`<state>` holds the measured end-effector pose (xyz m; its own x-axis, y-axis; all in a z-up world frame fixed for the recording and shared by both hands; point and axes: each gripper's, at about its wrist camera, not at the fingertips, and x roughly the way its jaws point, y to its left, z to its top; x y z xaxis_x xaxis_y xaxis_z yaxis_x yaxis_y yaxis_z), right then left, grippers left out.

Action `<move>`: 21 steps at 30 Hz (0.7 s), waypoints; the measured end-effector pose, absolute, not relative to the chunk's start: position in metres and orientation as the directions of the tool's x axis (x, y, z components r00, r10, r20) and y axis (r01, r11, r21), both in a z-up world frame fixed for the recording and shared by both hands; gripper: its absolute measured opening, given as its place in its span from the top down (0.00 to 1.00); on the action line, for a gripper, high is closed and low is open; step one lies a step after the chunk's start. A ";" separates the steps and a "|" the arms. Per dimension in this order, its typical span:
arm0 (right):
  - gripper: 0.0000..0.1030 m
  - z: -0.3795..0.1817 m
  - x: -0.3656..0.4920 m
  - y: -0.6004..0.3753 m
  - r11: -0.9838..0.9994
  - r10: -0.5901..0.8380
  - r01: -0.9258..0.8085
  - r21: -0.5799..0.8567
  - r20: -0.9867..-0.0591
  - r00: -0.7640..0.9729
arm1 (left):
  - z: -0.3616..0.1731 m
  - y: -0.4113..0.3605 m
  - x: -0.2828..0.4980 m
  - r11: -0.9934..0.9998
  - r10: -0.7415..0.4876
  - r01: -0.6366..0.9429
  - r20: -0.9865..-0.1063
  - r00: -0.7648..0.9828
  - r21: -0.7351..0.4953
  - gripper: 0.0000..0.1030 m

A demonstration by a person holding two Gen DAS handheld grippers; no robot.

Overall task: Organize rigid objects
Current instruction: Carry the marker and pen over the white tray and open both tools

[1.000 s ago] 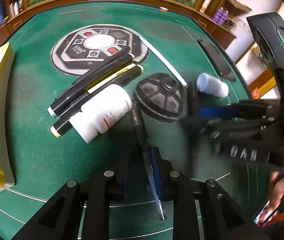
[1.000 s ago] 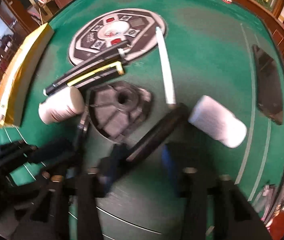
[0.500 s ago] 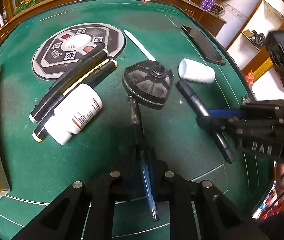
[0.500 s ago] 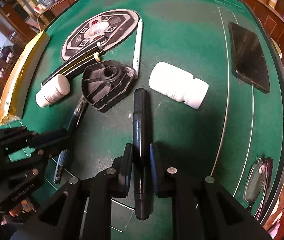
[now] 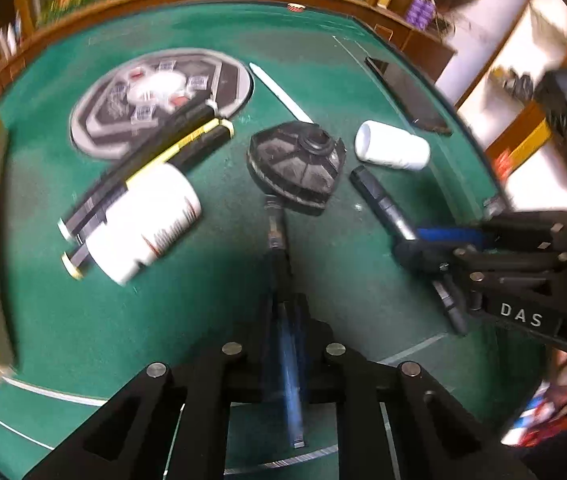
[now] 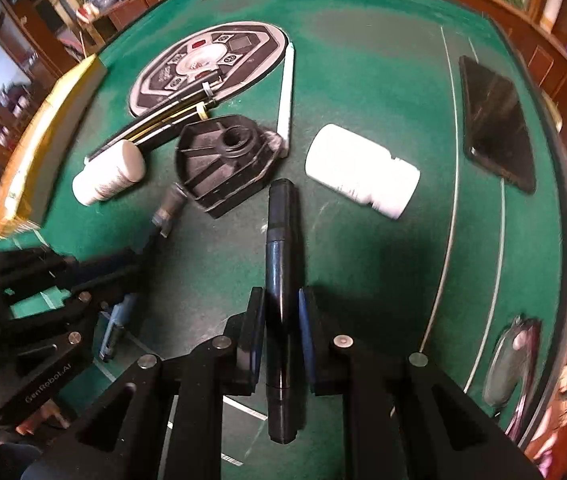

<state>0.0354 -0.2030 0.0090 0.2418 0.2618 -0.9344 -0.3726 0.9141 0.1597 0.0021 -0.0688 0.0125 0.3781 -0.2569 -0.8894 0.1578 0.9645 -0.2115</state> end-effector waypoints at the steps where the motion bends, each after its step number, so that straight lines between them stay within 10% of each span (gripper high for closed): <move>1: 0.85 0.011 0.034 -0.205 0.914 0.269 -0.369 0.167 -0.932 0.243 | 0.014 -0.066 -0.001 0.964 -0.261 0.151 -0.885 0.385 -0.219 0.92; 21: 0.84 0.057 0.009 -0.145 0.819 0.447 -0.496 0.290 -0.863 0.233 | 0.087 0.030 -0.042 0.944 -0.274 0.016 -0.758 0.592 -0.330 0.92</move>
